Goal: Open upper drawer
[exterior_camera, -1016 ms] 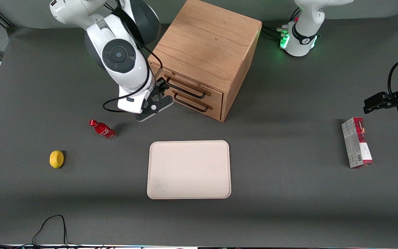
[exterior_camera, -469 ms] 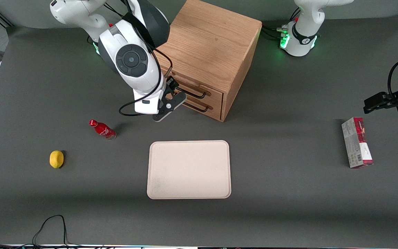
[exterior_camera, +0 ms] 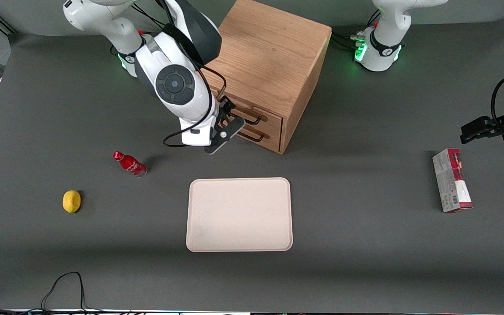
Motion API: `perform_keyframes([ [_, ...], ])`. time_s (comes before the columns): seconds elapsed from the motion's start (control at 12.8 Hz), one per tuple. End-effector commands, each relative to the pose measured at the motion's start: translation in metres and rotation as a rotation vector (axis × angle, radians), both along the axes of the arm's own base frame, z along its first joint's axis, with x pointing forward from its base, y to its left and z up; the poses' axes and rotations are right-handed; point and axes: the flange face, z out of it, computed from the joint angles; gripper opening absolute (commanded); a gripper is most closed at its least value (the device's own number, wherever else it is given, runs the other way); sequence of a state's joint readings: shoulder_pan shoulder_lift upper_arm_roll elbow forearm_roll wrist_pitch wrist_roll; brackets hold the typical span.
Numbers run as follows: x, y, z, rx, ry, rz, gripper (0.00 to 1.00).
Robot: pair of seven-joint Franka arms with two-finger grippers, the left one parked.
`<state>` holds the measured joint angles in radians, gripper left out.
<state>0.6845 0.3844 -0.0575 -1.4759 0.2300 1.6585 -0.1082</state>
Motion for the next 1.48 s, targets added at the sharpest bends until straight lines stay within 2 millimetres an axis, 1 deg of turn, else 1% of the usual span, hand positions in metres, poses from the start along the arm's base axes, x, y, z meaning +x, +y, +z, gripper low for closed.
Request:
perform_keyframes([
  [0.0,0.008,0.005,0.002,0.070,0.013,0.038,1.00],
  [0.16,0.009,0.006,-0.005,0.068,0.020,0.050,1.00],
  [0.39,0.010,0.007,-0.016,0.086,0.026,0.140,1.00],
  [0.47,0.010,0.007,-0.016,0.093,0.024,0.162,1.00],
  [0.94,0.008,0.011,-0.022,0.121,0.053,0.174,1.00],
  [1.41,0.008,0.014,-0.038,0.123,0.080,0.177,1.00],
])
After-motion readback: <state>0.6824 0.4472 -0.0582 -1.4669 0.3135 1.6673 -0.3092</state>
